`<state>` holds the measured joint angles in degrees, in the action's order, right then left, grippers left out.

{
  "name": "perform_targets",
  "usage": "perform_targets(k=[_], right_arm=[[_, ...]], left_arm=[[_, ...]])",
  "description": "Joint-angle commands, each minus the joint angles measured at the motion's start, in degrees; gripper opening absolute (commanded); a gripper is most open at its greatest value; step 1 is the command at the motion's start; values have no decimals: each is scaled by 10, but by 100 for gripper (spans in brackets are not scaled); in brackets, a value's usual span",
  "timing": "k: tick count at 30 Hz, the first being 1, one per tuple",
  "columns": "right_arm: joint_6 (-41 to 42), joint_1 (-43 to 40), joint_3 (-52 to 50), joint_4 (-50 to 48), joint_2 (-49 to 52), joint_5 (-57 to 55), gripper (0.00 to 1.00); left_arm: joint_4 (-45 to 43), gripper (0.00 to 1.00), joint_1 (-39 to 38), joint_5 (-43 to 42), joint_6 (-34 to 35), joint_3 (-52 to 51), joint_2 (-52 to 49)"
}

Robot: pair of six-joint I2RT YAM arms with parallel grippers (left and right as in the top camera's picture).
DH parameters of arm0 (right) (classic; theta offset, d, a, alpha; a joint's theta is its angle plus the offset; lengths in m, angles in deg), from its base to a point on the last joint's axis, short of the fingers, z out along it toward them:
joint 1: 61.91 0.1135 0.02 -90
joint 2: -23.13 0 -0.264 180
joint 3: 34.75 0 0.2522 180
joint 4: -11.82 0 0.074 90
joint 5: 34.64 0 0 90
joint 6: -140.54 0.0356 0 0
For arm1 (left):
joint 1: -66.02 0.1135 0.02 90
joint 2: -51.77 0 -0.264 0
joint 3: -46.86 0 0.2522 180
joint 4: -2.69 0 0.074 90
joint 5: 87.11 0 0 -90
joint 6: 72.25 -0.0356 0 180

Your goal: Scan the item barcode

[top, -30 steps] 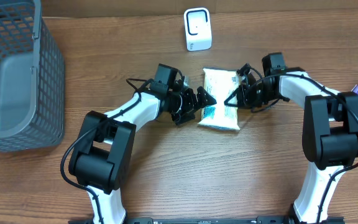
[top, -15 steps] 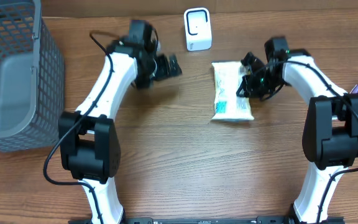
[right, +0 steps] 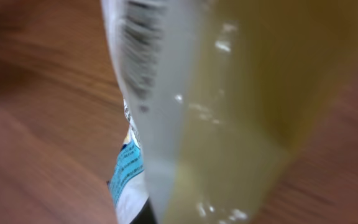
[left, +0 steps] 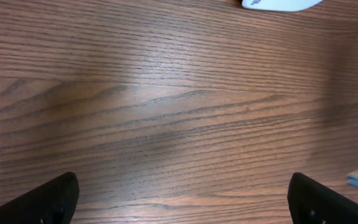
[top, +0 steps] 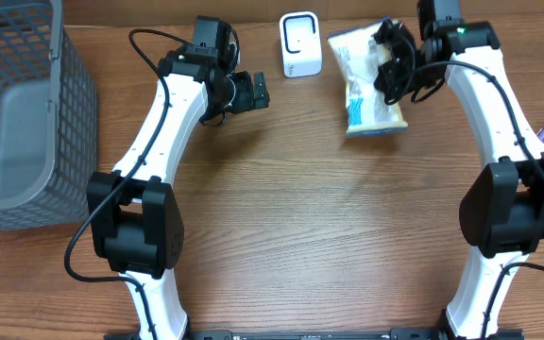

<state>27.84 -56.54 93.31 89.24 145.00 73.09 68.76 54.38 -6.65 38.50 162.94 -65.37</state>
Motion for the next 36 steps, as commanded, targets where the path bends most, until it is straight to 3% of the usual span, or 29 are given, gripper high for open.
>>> perform_targets(k=[1,6,8,17,22,27,36], right_arm=[[-22,17,26,-51,-12,-165,4],[-66,56,24,-204,-12,-391,4],[-97,69,24,-268,-12,-431,4],[-207,114,23,-423,5,-471,4],[-323,130,23,-584,66,-548,4],[-374,136,23,-622,103,-547,4],[-376,141,23,-675,131,-521,4]], left_arm=[[-1,100,-1,30,-13,8,0],[-1,100,1,42,-13,8,0],[-1,100,1,42,-13,8,0],[-1,100,1,42,-13,8,0],[-1,100,0,42,-13,8,0],[-1,100,0,42,-13,8,0],[-1,100,0,42,-13,8,0]])
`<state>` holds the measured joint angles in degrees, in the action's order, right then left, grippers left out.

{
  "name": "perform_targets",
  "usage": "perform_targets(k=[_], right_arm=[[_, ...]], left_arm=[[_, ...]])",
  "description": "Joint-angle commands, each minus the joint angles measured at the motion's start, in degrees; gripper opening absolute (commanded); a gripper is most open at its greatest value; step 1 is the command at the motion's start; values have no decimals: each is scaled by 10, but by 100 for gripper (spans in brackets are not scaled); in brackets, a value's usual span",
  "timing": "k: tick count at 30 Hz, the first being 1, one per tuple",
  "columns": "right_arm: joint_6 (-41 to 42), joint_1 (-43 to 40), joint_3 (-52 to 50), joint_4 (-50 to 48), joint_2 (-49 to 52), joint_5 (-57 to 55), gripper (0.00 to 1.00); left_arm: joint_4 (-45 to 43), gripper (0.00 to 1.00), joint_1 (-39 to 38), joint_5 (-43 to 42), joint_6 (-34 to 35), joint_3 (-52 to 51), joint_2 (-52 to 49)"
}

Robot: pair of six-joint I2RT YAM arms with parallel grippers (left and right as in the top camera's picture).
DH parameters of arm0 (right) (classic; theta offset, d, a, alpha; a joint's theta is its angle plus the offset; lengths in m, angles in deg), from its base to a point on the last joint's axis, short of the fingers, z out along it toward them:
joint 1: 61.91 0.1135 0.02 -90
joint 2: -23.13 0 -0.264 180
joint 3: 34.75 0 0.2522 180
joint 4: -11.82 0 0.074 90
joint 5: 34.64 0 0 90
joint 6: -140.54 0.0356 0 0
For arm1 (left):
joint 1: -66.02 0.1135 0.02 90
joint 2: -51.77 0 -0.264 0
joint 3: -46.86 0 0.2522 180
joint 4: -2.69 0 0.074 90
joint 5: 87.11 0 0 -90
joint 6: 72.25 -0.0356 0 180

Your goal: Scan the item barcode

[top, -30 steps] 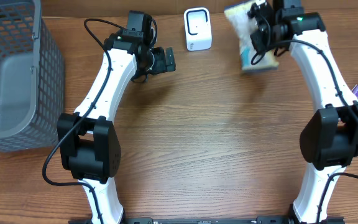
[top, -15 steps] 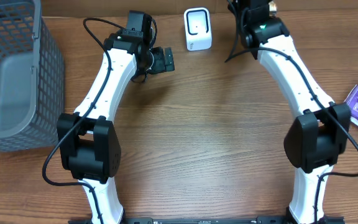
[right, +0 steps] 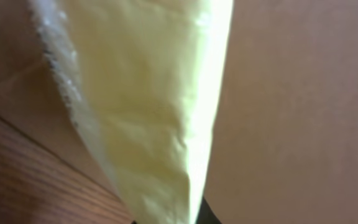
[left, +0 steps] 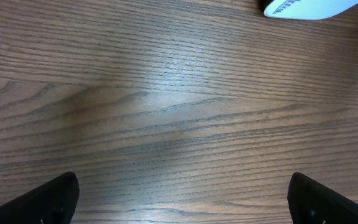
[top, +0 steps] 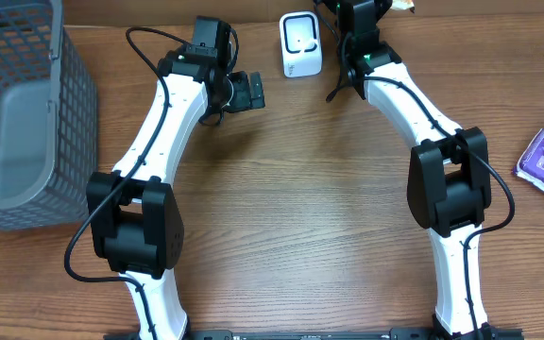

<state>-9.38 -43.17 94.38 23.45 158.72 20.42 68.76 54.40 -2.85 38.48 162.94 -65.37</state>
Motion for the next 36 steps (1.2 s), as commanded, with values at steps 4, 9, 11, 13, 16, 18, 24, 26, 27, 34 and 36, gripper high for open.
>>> perform_targets(k=[4,9,11,13,16,18,24,26,27,34,36], right_arm=[[-6,10,13,-24,12,14,4],[-18,15,13,-61,45,16,4],[-33,16,13,-72,57,23,4],[-36,18,13,-75,65,29,4],[-36,21,13,-85,75,34,4],[-42,25,13,-88,83,40,4],[-60,42,13,-83,103,40,4],[-62,44,13,-76,104,41,4],[-62,45,13,-72,105,41,4],[-66,44,13,-20,105,40,4],[-71,44,13,3,105,40,4]], left_arm=[[-1,100,0,4,-13,8,0],[-1,100,0,4,-13,8,0],[-1,100,0,4,-13,8,0],[-1,100,0,4,-13,8,0],[-1,100,0,4,-13,8,0],[-1,100,0,4,-13,8,0],[-1,100,0,4,-13,8,0],[-1,100,0,4,-13,8,0],[-1,100,0,4,-13,8,0],[-1,100,0,4,-13,8,0],[-1,100,0,4,-13,8,0]])
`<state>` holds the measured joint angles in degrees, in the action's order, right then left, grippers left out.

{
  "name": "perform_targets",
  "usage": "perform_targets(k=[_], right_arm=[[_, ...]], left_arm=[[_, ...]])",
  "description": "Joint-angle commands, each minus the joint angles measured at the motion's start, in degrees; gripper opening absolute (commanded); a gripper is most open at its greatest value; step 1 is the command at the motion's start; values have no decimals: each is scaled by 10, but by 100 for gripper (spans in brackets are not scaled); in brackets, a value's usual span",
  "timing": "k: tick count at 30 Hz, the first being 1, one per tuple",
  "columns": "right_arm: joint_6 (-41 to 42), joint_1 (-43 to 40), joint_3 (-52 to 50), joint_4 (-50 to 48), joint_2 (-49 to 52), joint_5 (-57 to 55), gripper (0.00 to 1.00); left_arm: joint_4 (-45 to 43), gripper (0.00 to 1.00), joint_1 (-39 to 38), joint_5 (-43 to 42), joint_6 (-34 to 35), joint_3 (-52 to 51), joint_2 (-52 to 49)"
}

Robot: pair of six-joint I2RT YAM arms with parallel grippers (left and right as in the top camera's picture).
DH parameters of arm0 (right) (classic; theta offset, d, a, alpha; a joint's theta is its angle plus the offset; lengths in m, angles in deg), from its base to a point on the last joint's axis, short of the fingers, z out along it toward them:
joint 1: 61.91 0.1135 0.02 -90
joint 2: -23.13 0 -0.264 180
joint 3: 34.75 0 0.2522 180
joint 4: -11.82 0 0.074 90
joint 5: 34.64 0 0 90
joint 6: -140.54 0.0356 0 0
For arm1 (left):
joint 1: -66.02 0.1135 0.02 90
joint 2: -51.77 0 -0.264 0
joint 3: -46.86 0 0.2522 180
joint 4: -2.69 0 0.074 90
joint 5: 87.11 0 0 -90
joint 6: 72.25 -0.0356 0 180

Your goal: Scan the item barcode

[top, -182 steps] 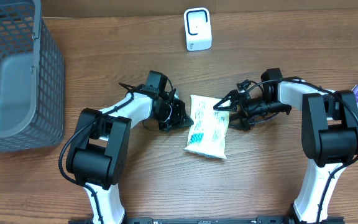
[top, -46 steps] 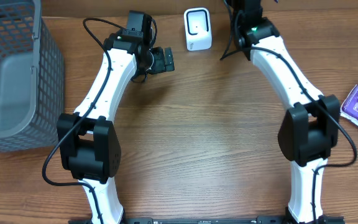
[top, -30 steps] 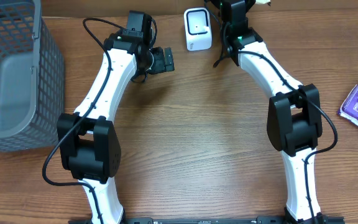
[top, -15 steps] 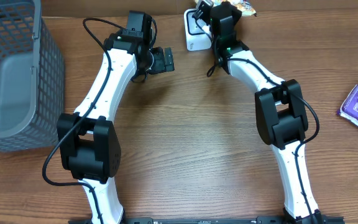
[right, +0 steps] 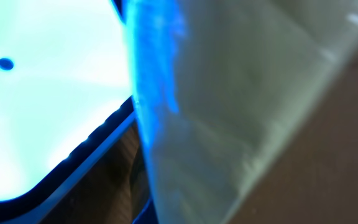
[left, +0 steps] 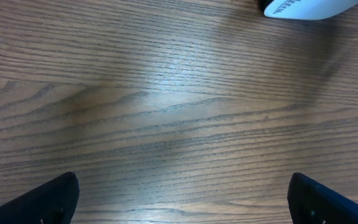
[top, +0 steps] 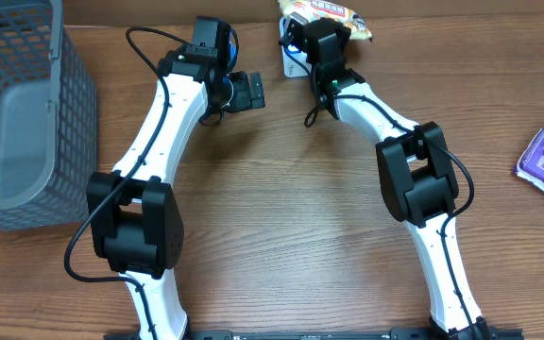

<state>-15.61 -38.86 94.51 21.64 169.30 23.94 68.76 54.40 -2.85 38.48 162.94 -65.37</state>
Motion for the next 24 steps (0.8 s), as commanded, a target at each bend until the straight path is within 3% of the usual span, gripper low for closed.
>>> perform_targets(k=[1,14,24], right_arm=[[-15,1,11,36,-1,5,4],[-33,2,11,28,-4,-11,4],[64,-1,11,54,-82,-47,4]], left_arm=[[-1,100,0,4,-13,8,0],[-1,100,0,4,-13,8,0],[-1,100,0,4,-13,8,0]])
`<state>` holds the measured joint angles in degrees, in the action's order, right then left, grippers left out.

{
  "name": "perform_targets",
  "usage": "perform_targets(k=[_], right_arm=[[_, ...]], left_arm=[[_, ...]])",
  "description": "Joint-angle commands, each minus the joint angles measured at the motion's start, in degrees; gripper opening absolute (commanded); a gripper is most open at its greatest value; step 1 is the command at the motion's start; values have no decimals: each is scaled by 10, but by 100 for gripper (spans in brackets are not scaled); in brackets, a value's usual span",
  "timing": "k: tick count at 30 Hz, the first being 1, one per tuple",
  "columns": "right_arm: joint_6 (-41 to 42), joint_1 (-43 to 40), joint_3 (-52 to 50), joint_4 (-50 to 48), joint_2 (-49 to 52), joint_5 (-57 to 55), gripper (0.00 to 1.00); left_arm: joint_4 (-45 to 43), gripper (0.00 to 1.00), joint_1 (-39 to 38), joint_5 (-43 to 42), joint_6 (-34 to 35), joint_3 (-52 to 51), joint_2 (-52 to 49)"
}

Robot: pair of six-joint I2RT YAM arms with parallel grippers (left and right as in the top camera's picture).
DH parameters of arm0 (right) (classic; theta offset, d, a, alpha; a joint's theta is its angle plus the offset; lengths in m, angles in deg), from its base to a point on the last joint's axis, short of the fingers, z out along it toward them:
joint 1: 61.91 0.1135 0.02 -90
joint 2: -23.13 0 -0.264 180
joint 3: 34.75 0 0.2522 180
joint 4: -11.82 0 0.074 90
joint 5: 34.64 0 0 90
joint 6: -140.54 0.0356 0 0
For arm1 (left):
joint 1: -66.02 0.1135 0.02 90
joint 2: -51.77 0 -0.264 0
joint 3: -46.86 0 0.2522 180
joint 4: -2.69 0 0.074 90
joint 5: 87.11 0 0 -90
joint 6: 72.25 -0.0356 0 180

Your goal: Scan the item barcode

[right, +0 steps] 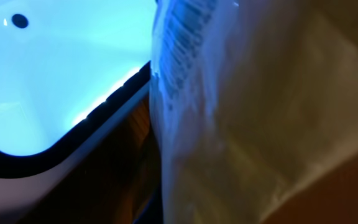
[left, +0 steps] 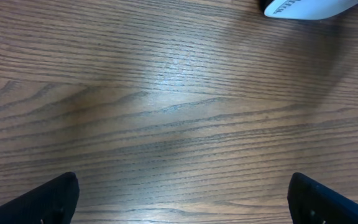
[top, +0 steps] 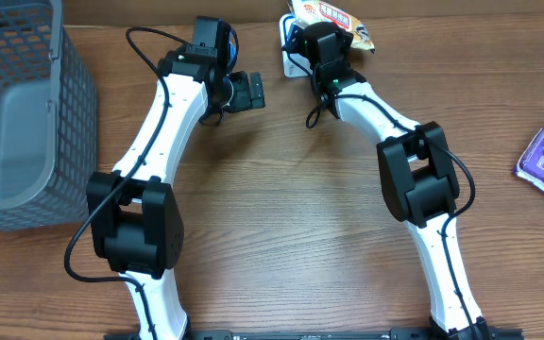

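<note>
A snack bag [top: 333,15] with red and yellow print hangs at the table's back edge, and my right gripper [top: 319,40] is shut on it. It sits right over the white barcode scanner [top: 291,59], which is mostly hidden below. In the right wrist view the scanner window [right: 55,62] glows blue, and the bag's barcode [right: 182,40] shows beside it, lit blue. My left gripper [top: 249,92] is open over bare wood left of the scanner, its fingertips [left: 55,199] wide apart. An edge of the scanner [left: 309,6] shows at the top of the left wrist view.
A grey mesh basket [top: 17,113] stands at the left edge of the table. A purple packet with a round lid on it lies at the right edge. The wooden table [top: 281,236] stretches between the arms.
The bag has shifted slightly against the scanner. Its barcode now shows beside the glowing window in the right wrist view. The left arm has not moved.
My right gripper held the bag to the right of the scanner, just over the table. Then it was at the back edge near the scanner. Later the bag hung over the scanner in blue light, and now its barcode is next to the window. The left gripper stayed open.
</note>
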<state>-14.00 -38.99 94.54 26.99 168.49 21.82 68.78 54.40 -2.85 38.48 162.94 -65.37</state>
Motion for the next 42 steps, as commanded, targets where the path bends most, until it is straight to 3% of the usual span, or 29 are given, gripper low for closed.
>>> perform_targets(k=[1,6,8,10,13,18,23,30,38,39,40,42], right_arm=[[51,-2,11,11,-88,-29,4],[92,-23,11,53,-174,-88,4],[150,-40,11,74,-204,-140,4],[235,-59,11,135,-229,-184,4],[396,-100,11,315,-261,-186,4],[711,-192,10,626,-274,-98,4],[899,-297,-14,778,-273,-31,4],[927,-416,-66,795,-273,18,4],[921,-478,-93,768,-273,73,4],[895,-482,-93,760,-273,104,13],[867,-483,-93,751,-274,136,32],[829,-483,-93,735,-280,189,100]], left_arm=[[-1,100,0,4,-13,8,0],[-1,100,0,4,-13,8,0],[-1,100,0,4,-13,8,0],[-1,100,0,4,-13,8,0],[-1,100,0,4,-13,8,0],[-1,100,0,4,-13,8,0],[-1,100,0,4,-13,8,0],[-1,100,0,4,-13,8,0],[-1,100,0,4,-13,8,0],[-1,100,0,4,-13,8,0],[-1,100,0,4,-13,8,0],[-1,100,0,4,-13,8,0]])
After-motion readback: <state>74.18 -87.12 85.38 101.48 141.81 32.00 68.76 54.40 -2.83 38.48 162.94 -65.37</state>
